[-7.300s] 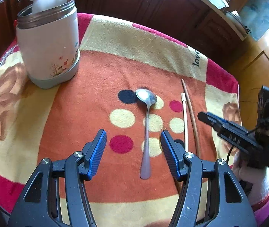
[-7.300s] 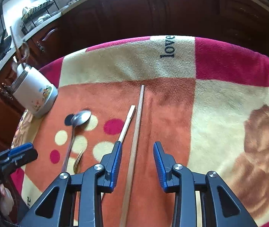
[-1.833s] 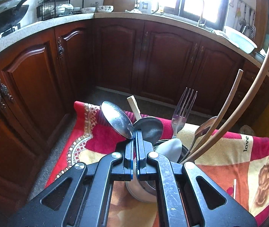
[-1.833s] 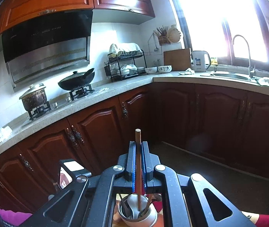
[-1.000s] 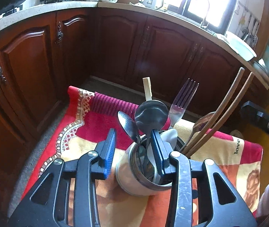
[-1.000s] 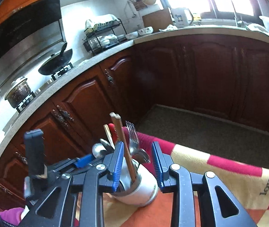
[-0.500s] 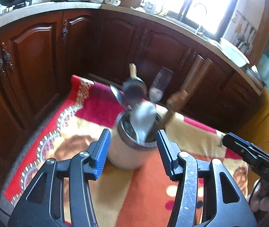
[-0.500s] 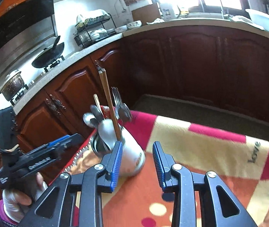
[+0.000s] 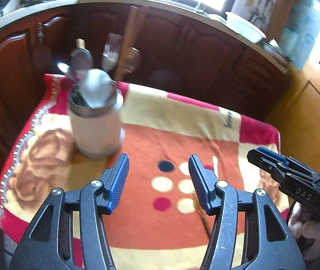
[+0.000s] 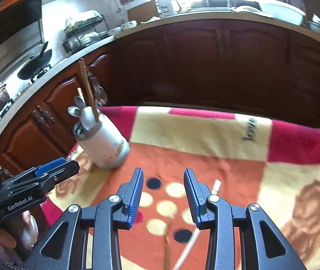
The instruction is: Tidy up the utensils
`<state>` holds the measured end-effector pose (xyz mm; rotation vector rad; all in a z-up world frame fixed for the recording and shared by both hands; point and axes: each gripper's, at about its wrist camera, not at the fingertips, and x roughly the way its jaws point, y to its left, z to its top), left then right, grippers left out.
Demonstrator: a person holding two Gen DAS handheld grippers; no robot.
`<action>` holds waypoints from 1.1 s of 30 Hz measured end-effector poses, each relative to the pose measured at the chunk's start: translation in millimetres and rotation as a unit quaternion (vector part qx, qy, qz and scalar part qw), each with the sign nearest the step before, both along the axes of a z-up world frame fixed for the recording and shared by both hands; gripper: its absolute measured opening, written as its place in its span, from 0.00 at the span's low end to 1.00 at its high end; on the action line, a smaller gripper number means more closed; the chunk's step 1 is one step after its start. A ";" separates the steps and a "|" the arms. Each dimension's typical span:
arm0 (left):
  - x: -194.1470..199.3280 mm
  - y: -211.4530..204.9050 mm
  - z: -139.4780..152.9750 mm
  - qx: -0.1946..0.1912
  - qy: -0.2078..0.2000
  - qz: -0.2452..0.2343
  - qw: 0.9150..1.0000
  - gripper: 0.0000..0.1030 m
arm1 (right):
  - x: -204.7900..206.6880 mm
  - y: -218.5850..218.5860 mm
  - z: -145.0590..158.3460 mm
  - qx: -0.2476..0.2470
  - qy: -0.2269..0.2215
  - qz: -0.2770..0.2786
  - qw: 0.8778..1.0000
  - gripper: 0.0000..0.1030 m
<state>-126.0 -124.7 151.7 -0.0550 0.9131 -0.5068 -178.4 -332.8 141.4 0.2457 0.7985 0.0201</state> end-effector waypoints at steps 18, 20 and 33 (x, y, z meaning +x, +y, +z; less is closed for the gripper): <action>-17.6 -40.8 -72.7 0.024 0.093 -0.043 0.994 0.56 | -32.2 -50.3 -88.7 0.044 0.082 -0.046 0.995 0.37; -16.7 -40.8 -79.4 0.027 0.099 -0.042 0.994 0.56 | -21.4 -46.3 -97.7 0.042 0.090 -0.041 0.994 0.37; -17.9 -84.4 -108.0 0.037 0.134 -0.091 0.986 0.56 | 6.2 -56.7 -110.6 0.061 0.103 -0.043 0.992 0.37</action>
